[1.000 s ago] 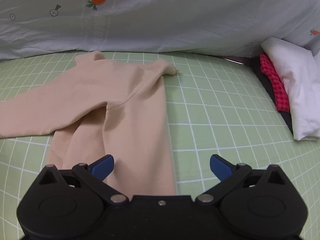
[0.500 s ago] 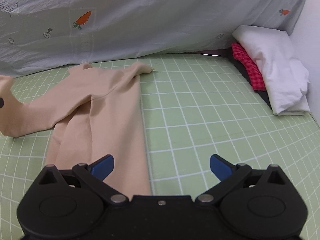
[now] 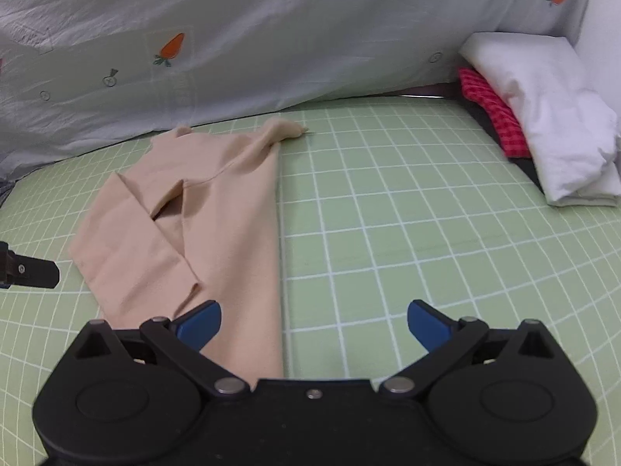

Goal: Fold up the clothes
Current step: 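Grasp the sleeve cuff with the left gripper and fold it across the body, then pinch the sweater hem with the right gripper and straighten the folded strip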

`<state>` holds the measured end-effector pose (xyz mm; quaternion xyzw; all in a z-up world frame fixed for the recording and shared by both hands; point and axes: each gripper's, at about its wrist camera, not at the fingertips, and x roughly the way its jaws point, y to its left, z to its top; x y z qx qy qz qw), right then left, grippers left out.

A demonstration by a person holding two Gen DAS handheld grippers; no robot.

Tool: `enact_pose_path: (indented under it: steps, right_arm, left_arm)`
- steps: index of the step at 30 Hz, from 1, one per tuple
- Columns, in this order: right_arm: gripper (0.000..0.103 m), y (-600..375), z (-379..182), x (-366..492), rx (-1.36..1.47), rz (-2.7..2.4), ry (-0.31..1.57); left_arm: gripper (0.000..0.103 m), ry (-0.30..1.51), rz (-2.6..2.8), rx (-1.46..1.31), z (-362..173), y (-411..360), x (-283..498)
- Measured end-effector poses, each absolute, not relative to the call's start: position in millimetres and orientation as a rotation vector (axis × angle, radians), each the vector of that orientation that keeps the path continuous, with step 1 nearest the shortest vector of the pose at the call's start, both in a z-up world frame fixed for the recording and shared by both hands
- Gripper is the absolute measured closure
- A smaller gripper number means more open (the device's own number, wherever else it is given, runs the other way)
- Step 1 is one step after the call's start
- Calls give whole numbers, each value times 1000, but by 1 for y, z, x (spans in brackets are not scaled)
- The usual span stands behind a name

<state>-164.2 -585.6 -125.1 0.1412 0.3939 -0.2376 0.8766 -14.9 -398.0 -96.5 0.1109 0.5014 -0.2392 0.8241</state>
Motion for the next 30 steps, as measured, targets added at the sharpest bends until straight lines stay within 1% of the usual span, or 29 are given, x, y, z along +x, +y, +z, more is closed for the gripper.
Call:
enact_pose_path:
  steps: [6, 7, 8, 9, 11, 13, 15, 16, 17, 18, 19, 21, 22, 27, 30]
  right_arm:
    - [1, -572, -128, -113, 264, -321, 861]
    - [6, -569, -128, -107, 259, -309, 864]
    - [17, -565, -127, -102, 253, -296, 866]
    - [24, -562, -129, -96, 240, -275, 881]
    - [56, -554, -133, -86, 214, -232, 910]
    - [66, -549, -139, -79, 204, -199, 944]
    - [69, -547, -143, -77, 206, -194, 963]
    - [80, -546, -144, -78, 205, -198, 964]
    - [87, -547, -142, -80, 206, -198, 956]
    - [89, -547, -141, -83, 207, -197, 948]
    - [96, -548, -138, -85, 209, -197, 936]
    - [98, -548, -131, -91, 203, -200, 910]
    - [100, -546, -127, -95, 200, -205, 899]
    - [101, -535, -110, -116, 203, -213, 849]
    - [101, -530, -105, -131, 252, -216, 837]
  left_arm:
    - [12, 1139, -360, 228, -111, -373, 8]
    - [12, 1149, -353, 229, -113, -370, 11]
    - [12, 1155, -349, 233, -114, -369, 13]
    - [12, 1154, -346, 236, -114, -368, 14]
    - [12, 1151, -341, 239, -114, -366, 15]
    - [12, 1155, -337, 232, -114, -365, 15]
    - [12, 1160, -336, 229, -114, -364, 15]
    - [12, 1161, -336, 230, -114, -364, 14]
    - [12, 1159, -337, 233, -113, -364, 13]
    - [12, 1156, -339, 235, -112, -363, 13]
    - [12, 1152, -342, 237, -111, -363, 11]
    - [12, 1142, -351, 238, -108, -362, 8]
    - [12, 1136, -355, 238, -107, -361, 7]
    - [12, 1097, -386, 232, -95, -358, -10]
    - [12, 1076, -409, 221, -87, -357, -24]
